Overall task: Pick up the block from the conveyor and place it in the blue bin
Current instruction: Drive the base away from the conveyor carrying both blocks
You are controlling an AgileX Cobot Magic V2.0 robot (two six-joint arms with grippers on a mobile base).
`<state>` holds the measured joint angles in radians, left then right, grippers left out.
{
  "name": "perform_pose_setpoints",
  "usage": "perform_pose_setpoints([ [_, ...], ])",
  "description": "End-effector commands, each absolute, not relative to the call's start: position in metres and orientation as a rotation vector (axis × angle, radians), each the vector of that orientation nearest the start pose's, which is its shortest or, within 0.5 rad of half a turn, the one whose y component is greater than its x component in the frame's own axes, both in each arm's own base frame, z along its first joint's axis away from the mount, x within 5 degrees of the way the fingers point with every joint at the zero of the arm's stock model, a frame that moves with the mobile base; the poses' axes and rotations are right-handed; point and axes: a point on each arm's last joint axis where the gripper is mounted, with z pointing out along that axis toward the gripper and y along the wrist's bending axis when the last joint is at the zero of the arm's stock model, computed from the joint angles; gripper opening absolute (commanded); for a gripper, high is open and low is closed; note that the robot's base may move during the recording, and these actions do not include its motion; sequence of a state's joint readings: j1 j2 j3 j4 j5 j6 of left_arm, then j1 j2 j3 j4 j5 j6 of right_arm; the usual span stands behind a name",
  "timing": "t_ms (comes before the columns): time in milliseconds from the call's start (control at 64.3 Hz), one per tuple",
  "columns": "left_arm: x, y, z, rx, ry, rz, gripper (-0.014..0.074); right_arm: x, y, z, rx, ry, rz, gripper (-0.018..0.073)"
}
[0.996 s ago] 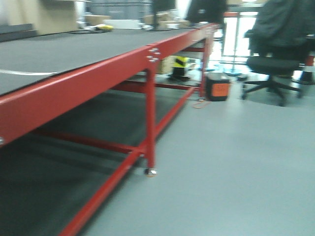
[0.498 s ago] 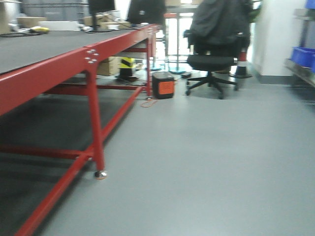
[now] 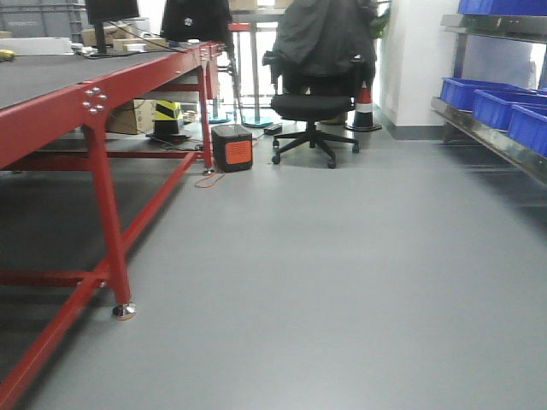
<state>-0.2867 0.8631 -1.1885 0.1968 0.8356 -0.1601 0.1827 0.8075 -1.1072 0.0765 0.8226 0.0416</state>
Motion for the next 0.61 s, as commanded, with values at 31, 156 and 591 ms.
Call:
perform_pose_setpoints([
  [31,0.1453,-0.0306,0.4493,0.161,1.951,-0.077,-0.0111,0.1364,0.0298,0.4345,-0.130,1.977,0.221,-0.0162],
  [156,0.1453,-0.0306,0.4493,0.161,1.951,-0.077,-0.0111,0.1364,0.0298,0.4345,-0.130,1.977,0.221,-0.0162],
  [591,0.1453,-0.0306,0.4493,0.161,1.951,-0.077,-0.0111,0.1363,0.0301,0.4345,-0.132,1.977,0.222,-0.0162],
])
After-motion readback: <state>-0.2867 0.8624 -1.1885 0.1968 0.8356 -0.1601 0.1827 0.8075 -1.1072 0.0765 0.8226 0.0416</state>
